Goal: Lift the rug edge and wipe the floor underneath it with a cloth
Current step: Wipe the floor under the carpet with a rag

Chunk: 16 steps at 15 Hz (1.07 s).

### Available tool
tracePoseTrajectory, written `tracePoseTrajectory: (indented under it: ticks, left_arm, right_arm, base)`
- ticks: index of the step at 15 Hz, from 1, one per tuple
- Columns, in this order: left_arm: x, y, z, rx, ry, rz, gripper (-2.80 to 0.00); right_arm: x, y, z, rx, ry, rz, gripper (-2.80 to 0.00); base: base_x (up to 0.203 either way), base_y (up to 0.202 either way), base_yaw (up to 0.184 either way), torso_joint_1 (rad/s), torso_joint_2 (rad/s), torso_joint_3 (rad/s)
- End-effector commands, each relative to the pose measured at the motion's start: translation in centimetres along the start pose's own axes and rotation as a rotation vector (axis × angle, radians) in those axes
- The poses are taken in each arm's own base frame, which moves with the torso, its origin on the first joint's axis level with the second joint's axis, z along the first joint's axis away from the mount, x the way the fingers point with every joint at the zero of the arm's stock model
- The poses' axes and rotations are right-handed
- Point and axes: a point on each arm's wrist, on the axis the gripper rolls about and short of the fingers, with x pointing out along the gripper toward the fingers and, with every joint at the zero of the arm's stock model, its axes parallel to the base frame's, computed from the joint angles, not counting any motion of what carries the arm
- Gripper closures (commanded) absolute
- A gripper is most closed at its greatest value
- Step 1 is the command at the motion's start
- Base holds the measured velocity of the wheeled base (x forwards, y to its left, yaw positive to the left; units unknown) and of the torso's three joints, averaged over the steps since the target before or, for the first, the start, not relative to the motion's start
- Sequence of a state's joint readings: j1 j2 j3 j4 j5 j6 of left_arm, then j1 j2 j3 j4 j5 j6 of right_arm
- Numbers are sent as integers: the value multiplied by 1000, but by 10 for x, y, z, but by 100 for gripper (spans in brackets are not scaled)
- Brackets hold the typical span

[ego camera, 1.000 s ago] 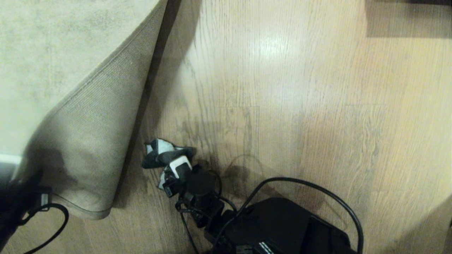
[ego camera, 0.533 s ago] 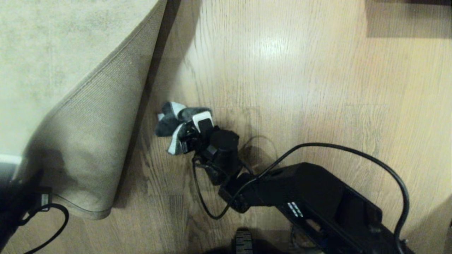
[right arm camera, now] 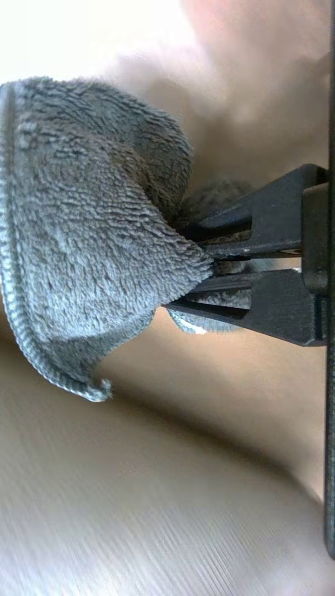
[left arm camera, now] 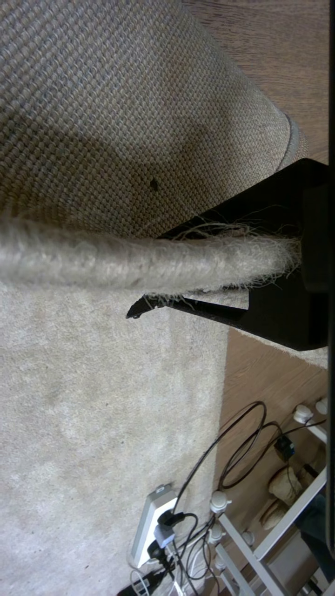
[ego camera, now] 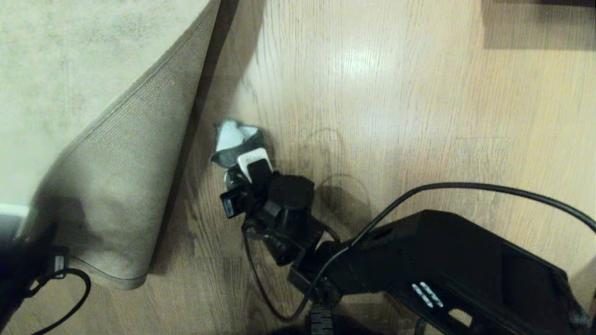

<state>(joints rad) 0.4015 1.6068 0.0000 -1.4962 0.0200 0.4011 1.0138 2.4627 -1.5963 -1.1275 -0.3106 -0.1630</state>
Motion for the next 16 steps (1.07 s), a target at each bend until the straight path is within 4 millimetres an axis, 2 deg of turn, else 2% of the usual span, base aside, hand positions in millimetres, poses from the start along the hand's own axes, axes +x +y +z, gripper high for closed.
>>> tracePoseTrajectory:
  ticks: [1,3,7,13,16]
  left_arm:
    - [0,0,1,2,-9,4,0]
    - [0,0,1,2,-8,4,0]
    - [0,1,1,2,-9,6,0]
    - [0,0,1,2,-7,4,0]
    - [0,0,0,1,-4,2,0]
  right_arm:
    - [-35,42,-21,-2,62,105,0]
    - [-58,65,-52,-16,119,167,0]
    - [-77,85,-99,-44,197,216,0]
    - [-77,96,-139,-49,211,223,0]
    - [-66,98,-149,-39,187,208,0]
  base:
    - [0,0,0,0,0,0]
    - [0,0,0,0,0,0]
    - [0,0,0,0,0,0]
    - [0,0,0,0,0,0]
    - [0,0,0,0,0,0]
